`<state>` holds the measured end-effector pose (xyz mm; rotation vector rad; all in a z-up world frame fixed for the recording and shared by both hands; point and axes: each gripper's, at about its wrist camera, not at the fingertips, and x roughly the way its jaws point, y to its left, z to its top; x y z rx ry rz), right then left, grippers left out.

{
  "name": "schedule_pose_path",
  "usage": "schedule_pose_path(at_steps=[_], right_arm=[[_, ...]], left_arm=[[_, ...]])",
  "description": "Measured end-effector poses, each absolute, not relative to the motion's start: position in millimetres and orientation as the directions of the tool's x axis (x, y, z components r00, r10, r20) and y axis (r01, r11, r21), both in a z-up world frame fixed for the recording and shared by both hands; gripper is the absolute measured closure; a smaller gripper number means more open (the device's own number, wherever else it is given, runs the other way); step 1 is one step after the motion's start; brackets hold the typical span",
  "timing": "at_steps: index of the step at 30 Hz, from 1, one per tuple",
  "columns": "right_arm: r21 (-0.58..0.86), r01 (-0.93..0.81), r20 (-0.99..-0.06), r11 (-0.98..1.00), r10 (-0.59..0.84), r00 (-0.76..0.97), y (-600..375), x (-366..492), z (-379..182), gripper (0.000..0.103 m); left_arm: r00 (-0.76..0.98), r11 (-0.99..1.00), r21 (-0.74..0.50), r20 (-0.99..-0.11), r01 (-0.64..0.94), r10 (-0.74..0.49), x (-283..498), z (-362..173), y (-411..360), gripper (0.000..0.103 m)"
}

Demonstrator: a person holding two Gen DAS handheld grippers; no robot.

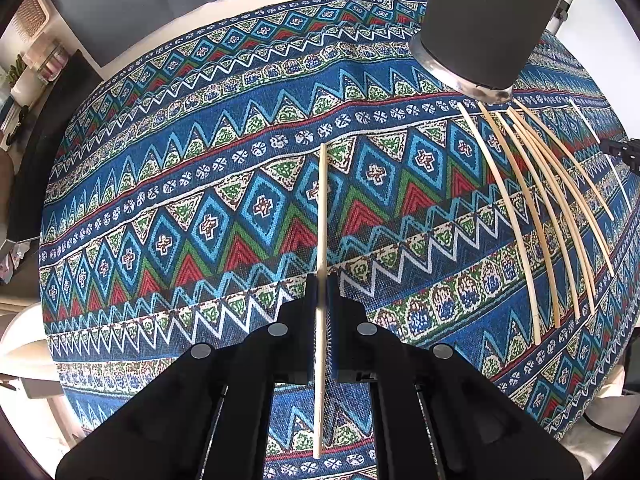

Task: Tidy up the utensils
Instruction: 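Lift a stick in the left gripper while the right gripper lifts its own stick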

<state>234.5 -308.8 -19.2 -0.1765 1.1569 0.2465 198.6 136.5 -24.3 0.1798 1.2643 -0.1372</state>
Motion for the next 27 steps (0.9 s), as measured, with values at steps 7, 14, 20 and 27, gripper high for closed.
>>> schedule_pose_path(at_steps=[7,14,20,27], right_arm=[[0.007,-0.264,-0.896,0.965,0.123,0.428,-337,207,0,0.099],[0.031,-0.267,-0.853,0.963,0.165,0.495,-336,191,26,0.099],[0.060,-0.286,-0.796,0.956,0.219,0.565,-331,181,58,0.098],[0.071,-0.325,-0.723,0.943,0.273,0.634,-318,176,96,0.098]], left_arm=[[0.311,0.983,0.026,-0.950,0.180,-0.032,169,-13,138,0.098],[0.409,0.983,0.051,-0.912,0.179,-0.027,161,35,132,0.098],[0.507,0.986,0.054,-0.861,0.155,-0.032,172,73,127,0.098],[0.606,0.983,0.055,-0.792,0.177,-0.065,162,116,114,0.098]])
